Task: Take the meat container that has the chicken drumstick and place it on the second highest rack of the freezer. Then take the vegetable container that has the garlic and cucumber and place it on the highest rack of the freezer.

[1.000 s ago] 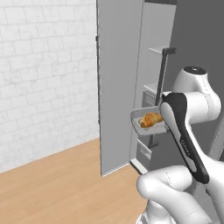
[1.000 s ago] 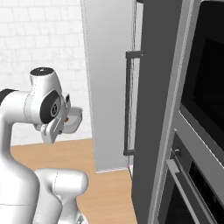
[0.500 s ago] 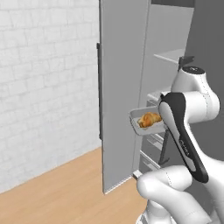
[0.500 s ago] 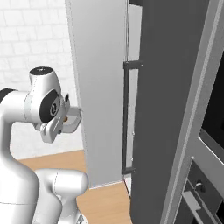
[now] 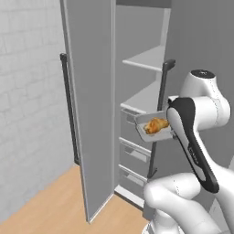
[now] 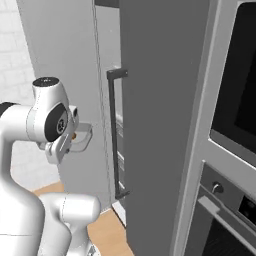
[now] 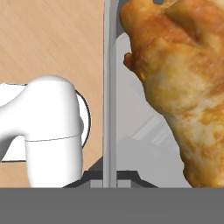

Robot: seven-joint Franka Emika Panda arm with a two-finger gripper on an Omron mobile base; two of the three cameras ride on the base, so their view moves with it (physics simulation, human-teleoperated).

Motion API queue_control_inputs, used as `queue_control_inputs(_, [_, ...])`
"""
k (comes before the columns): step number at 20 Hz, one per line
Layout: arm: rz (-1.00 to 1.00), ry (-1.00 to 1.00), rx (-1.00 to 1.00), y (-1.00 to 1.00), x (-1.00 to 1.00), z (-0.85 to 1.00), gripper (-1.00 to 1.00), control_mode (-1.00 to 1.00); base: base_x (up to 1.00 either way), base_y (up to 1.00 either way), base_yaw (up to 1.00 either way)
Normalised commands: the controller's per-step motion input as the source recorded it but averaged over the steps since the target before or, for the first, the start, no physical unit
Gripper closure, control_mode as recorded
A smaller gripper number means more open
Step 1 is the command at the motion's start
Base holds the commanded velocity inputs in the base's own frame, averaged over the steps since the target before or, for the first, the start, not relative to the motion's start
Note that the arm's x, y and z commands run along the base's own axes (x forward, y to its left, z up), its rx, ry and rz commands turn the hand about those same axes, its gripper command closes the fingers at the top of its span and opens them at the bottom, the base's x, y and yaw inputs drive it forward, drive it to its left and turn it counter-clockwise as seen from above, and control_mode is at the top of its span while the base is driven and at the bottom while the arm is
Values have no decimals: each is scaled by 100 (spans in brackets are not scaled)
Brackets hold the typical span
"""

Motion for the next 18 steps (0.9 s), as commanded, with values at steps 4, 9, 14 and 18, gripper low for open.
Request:
queue_control_inputs(4, [0,0,0,0,0,0,100,100,53,51,-43])
queue_control_inputs(9, [0,0,0,0,0,0,100,100,53,43,-43])
queue_control_inputs(14, [0,0,0,0,0,0,100,100,44,35,-43])
queue_control_inputs(18, [0,0,0,0,0,0,100,100,35,28,-42])
